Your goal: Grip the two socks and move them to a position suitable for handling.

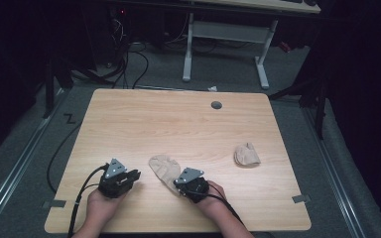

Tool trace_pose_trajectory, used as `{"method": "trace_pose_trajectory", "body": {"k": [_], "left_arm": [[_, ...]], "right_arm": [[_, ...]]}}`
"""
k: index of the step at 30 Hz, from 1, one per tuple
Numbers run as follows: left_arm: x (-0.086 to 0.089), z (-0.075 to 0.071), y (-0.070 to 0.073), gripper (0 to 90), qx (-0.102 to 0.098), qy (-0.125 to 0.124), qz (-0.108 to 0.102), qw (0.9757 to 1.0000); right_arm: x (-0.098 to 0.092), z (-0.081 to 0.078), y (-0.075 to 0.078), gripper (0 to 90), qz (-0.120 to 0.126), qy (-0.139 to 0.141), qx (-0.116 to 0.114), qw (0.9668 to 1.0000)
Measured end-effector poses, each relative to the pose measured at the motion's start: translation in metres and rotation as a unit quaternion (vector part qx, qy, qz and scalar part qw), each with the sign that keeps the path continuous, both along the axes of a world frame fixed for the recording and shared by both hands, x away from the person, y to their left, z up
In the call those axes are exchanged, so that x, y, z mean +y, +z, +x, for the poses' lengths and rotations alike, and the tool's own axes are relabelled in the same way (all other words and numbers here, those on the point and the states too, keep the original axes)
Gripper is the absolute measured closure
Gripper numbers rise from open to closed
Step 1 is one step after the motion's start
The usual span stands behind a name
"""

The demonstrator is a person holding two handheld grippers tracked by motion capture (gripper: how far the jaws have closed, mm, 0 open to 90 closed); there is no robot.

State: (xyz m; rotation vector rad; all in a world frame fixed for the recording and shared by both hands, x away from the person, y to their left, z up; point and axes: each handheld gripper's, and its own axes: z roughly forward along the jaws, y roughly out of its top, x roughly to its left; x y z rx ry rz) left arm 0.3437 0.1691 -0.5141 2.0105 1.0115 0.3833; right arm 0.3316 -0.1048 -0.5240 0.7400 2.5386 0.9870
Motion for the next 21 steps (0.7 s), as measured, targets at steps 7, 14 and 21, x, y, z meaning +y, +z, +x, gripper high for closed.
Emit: {"method": "trace_pose_trajectory", "body": {"k": [7,14,21], "left_arm": [[-0.010,0.013,-0.001,58.1,-0.005,0.006,-0.006,0.9999],[-0.047,0.036,-0.014,52.4,0.037,-0.028,0.014,0.9988],[-0.061,0.033,-0.015,83.5,0.045,-0.060,0.018,0.9970]], "right_arm": [[0.013,-0.018,0.000,90.0,0.003,0.032,0.005,0.9995],[0.004,-0.038,-0.001,89.9,0.011,0.026,0.009,0.9996],[-0.013,-0.039,0.000,89.9,0.006,-0.008,0.006,0.9999]]}}
